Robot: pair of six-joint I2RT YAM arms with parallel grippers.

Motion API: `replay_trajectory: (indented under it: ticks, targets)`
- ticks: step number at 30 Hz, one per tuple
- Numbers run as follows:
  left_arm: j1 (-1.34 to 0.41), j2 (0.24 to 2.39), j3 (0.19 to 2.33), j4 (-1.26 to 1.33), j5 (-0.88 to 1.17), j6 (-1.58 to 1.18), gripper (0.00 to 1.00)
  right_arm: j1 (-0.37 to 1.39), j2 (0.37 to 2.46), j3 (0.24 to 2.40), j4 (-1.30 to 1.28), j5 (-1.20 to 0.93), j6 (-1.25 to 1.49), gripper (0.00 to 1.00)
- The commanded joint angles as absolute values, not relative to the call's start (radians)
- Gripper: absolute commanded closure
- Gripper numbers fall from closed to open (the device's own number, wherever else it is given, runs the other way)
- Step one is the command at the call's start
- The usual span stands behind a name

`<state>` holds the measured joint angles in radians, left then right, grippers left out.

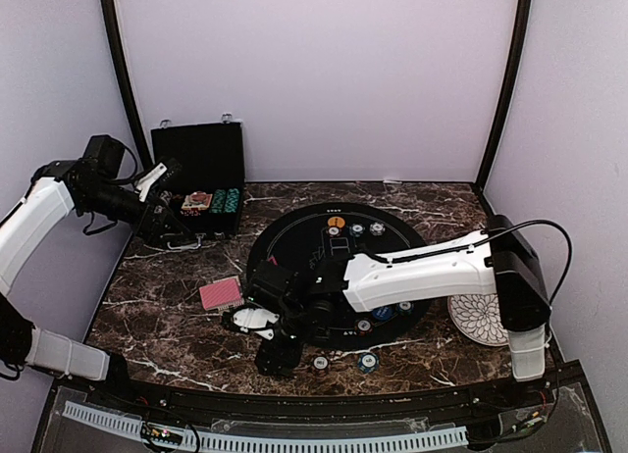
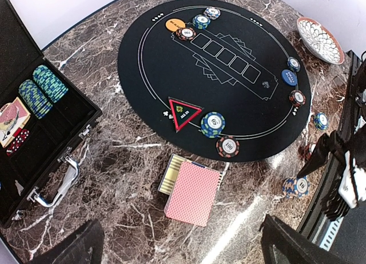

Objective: Distribute texas hold em gaming equipment

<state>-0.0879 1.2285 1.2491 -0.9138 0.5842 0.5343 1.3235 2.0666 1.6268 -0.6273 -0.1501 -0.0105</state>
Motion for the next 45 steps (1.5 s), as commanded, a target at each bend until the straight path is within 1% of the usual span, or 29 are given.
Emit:
replay_trajectory:
  ticks: [1,8,14,20,26,29,36,45]
  targets:
    - [-0.089,1.188,1.240,-0.924,0.597,0.546,0.01,1.345,2.120,1.676,-0.612,-0.121,0.000,0.24]
    - [-0.089,1.151,1.230,-0.945,0.592,0.554,0.01,1.347,2.141,1.716,-0.615,-0.065,-0.004,0.22]
    - [-0.089,1.125,1.226,-0.954,0.585,0.553,0.01,1.347,2.087,1.696,-0.631,-0.043,-0.006,0.26]
    - [-0.089,1.131,1.223,-0.954,0.590,0.549,0.01,1.347,2.057,1.710,-0.648,-0.014,-0.013,0.26]
    - [-0.089,1.132,1.236,-0.958,0.596,0.548,0.01,1.347,2.119,1.751,-0.661,-0.003,-0.020,0.19]
    - [-0.089,1.140,1.250,-0.969,0.599,0.551,0.01,1.347,2.155,1.780,-0.667,-0.003,-0.022,0.17]
    - [-0.090,1.135,1.264,-0.983,0.614,0.544,0.01,1.344,2.190,1.803,-0.664,0.033,-0.024,0.17]
    - [-0.092,1.132,1.263,-0.990,0.616,0.544,0.01,1.333,2.199,1.775,-0.653,0.021,-0.025,0.19]
